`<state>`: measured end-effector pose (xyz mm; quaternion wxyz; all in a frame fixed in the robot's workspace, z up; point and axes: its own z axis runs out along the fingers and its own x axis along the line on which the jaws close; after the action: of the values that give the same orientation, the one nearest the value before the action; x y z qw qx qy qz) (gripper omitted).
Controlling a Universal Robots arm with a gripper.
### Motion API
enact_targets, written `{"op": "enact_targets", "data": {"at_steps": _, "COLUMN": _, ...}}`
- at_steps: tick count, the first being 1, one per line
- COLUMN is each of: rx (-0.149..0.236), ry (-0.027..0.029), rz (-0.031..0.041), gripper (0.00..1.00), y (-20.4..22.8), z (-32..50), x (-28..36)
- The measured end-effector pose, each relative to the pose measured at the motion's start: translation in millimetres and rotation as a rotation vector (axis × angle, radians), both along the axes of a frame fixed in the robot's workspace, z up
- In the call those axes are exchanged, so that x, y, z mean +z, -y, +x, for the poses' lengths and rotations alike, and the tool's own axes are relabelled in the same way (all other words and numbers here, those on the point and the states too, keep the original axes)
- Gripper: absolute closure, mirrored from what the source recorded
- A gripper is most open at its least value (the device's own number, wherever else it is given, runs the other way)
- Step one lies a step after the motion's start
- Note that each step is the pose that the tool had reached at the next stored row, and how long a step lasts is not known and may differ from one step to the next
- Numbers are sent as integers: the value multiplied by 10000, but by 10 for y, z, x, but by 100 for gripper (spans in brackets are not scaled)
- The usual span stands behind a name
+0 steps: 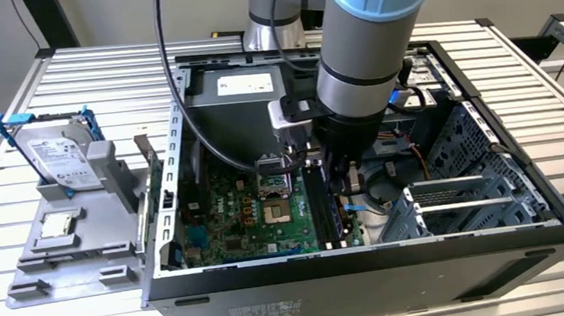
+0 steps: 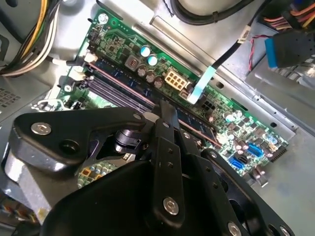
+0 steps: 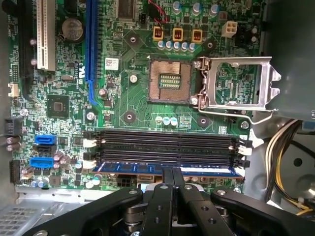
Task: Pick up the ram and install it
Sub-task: 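Press down the ram until it locks into place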
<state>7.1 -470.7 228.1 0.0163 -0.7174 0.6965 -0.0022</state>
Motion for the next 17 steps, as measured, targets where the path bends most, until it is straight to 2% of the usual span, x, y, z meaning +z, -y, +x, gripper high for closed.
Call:
{"op": "enact_targets", "data": {"at_steps": 7, "rx": -1, "ry": -15, "rz": -22, "gripper": 100, "y": 2, "z": -1, "x": -116}}
{"op": "enact_targets", "data": {"at_steps": 9, "rx": -6, "ry": -25, "rz": -38, "gripper": 100, "y": -1, "z": -1, "x": -118}}
{"op": "enact_targets", "data": {"at_steps": 11, "rx": -18, "ry": -27, "rz": -39, "gripper": 100, "y": -3, "z": 0, "x": -96}}
{"op": "enact_targets", "data": {"at_steps": 13, "rx": -23, "ry": -9, "rz": 29, "gripper": 100, "y": -5, "z": -1, "x": -62}}
{"op": "enact_targets", "data": {"at_steps": 14, "rx": -24, "ry": -8, "rz": 34, "gripper": 100, "y": -6, "z": -1, "x": -25}}
{"op": "enact_targets", "data": {"at_steps": 15, "rx": -25, "ry": -13, "rz": 9, "gripper": 100, "y": -2, "z": -2, "x": 25}}
{"op": "enact_targets", "data": {"at_steps": 17, "rx": -25, "ry": -15, "rz": 7, "gripper": 100, "y": -1, "z": -2, "x": 41}}
